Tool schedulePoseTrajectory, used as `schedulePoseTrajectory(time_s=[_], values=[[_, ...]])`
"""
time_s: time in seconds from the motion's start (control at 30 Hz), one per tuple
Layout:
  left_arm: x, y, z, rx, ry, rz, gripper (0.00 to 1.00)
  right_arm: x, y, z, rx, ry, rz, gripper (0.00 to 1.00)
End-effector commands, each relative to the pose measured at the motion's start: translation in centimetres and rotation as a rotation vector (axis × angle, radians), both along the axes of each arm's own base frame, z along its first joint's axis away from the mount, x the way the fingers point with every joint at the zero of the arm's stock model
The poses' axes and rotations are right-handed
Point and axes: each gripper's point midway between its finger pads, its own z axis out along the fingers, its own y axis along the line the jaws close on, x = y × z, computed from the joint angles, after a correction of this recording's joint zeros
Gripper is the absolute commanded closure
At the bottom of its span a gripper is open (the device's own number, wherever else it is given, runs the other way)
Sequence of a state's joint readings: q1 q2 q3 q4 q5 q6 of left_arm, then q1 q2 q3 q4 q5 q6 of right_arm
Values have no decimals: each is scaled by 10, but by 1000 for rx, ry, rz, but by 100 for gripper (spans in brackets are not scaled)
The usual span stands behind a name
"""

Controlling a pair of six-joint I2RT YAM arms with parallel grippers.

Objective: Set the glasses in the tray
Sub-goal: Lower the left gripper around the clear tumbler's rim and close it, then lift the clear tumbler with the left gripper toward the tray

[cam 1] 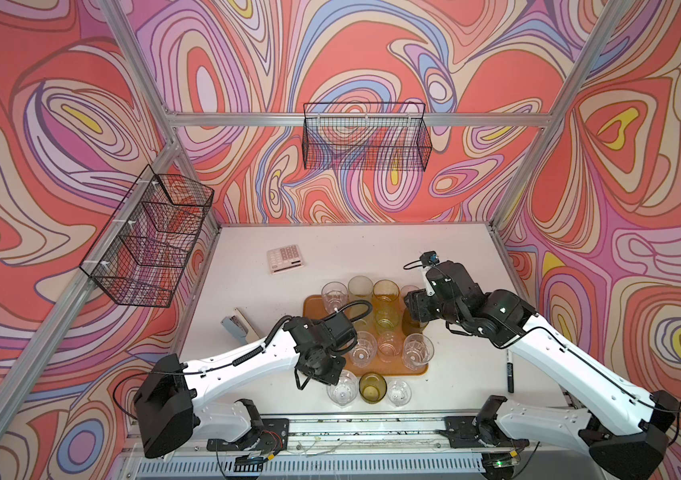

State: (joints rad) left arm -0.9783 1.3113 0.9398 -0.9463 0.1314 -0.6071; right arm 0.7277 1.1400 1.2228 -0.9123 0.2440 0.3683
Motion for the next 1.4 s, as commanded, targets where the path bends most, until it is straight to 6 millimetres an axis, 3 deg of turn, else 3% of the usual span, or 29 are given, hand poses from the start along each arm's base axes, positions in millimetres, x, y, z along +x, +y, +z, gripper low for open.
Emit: schedulePoseTrajectory(time_s=[0.0, 0.6, 1.37], values=[[-3, 3, -6, 23, 13, 11, 80, -2, -5, -1, -4, -1, -12, 28], [-7, 12, -2, 53, 16, 5, 90, -1, -3, -2, -4, 1, -9, 28], [-10, 38, 29, 120, -19, 7, 97, 0, -1, 0, 2, -1, -1, 28]])
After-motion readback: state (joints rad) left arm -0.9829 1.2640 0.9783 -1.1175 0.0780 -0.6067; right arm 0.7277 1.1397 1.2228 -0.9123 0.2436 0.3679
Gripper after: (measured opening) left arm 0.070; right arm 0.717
